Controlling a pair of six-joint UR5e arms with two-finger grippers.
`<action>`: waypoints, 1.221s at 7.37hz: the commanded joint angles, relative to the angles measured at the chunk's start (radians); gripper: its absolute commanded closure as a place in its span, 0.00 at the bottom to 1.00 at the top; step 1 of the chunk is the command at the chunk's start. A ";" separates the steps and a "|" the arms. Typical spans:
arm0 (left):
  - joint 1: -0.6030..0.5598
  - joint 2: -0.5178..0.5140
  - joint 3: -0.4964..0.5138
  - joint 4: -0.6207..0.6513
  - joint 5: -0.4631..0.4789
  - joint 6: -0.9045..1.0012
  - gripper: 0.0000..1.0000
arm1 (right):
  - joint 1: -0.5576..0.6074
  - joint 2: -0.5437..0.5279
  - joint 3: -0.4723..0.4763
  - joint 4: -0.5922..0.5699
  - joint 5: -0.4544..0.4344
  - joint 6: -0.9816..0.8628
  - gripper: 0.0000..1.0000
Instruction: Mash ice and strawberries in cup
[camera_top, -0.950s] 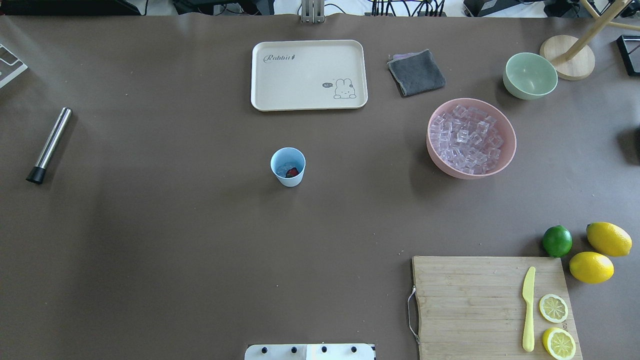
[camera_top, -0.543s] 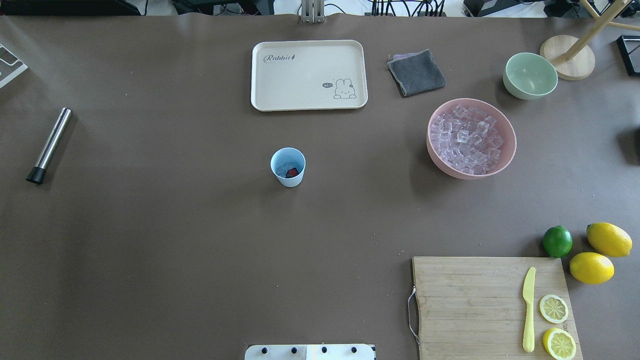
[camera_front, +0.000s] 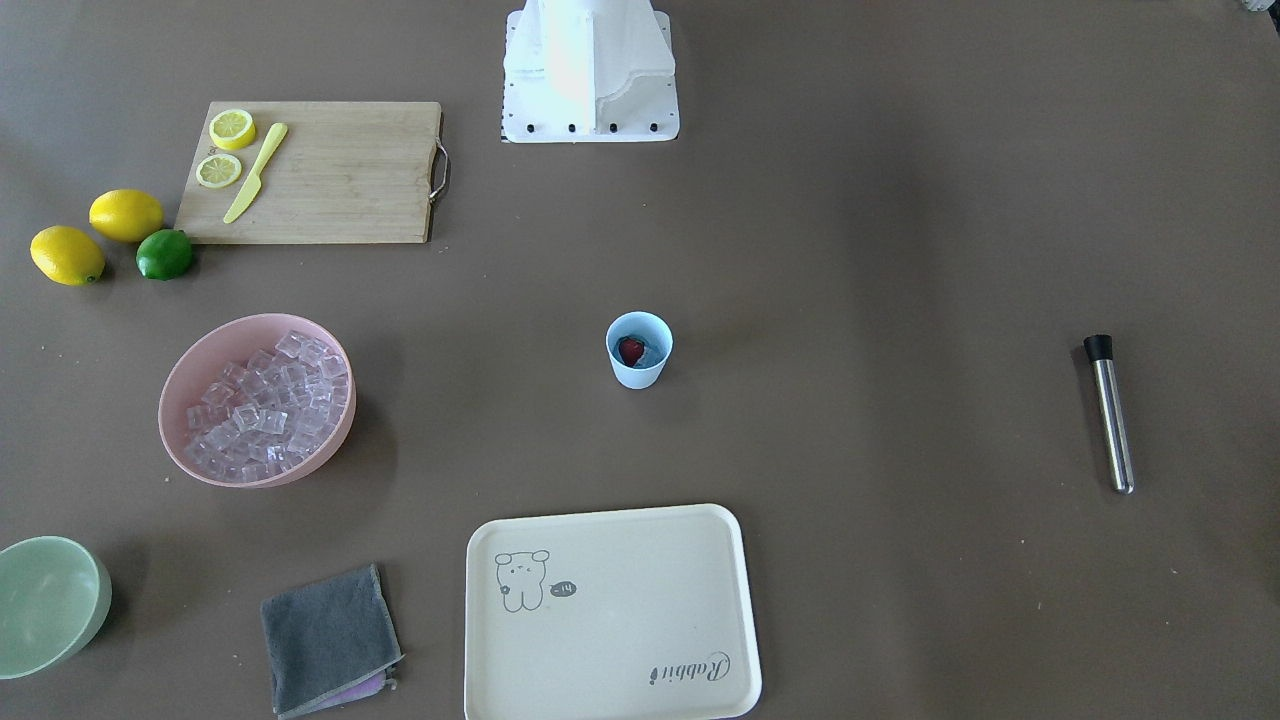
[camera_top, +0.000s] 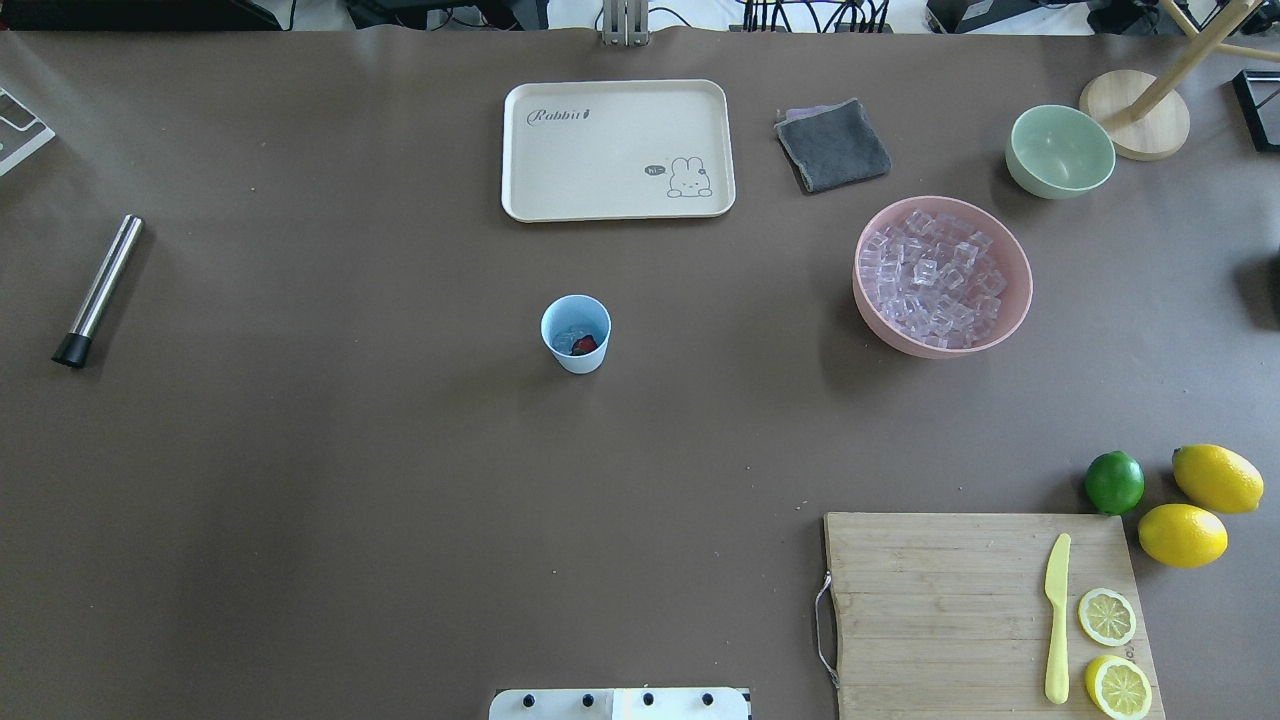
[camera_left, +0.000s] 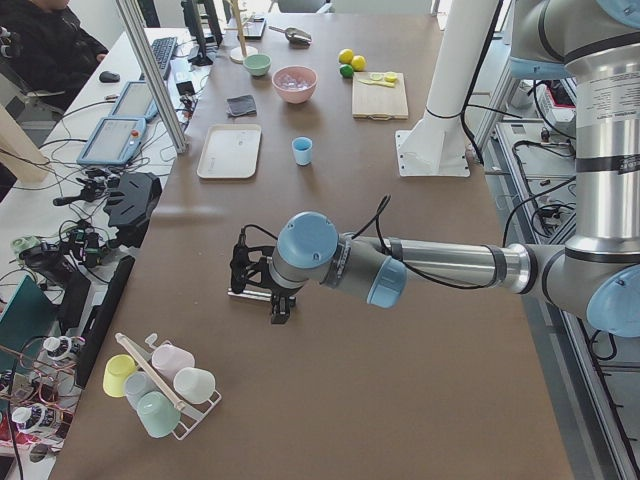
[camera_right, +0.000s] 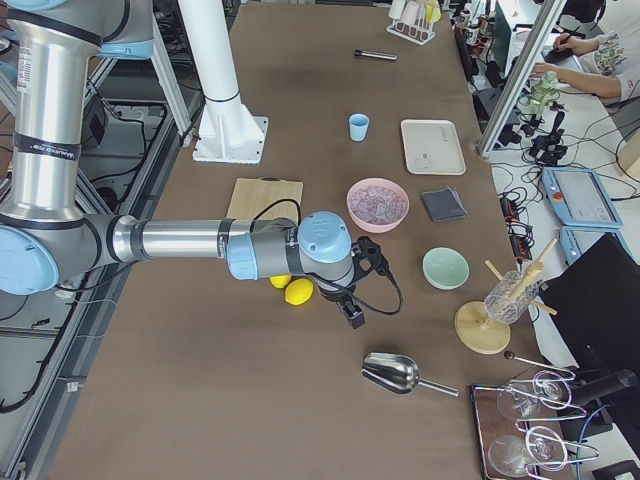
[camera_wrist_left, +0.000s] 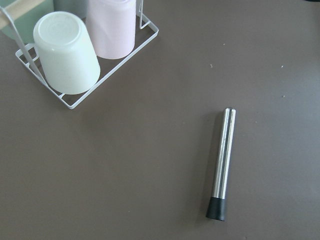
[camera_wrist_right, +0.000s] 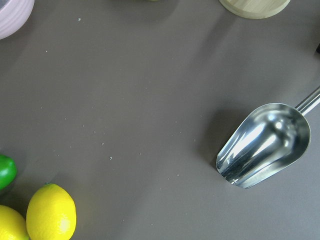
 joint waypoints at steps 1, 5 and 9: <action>0.046 0.002 -0.085 0.051 0.110 0.005 0.02 | 0.002 -0.005 -0.003 -0.030 -0.001 0.011 0.01; 0.127 0.009 -0.079 0.049 0.250 0.072 0.02 | 0.018 -0.006 -0.003 -0.035 0.004 0.030 0.01; 0.147 0.010 -0.072 0.043 0.249 0.168 0.02 | 0.054 0.006 0.022 -0.081 -0.010 0.078 0.01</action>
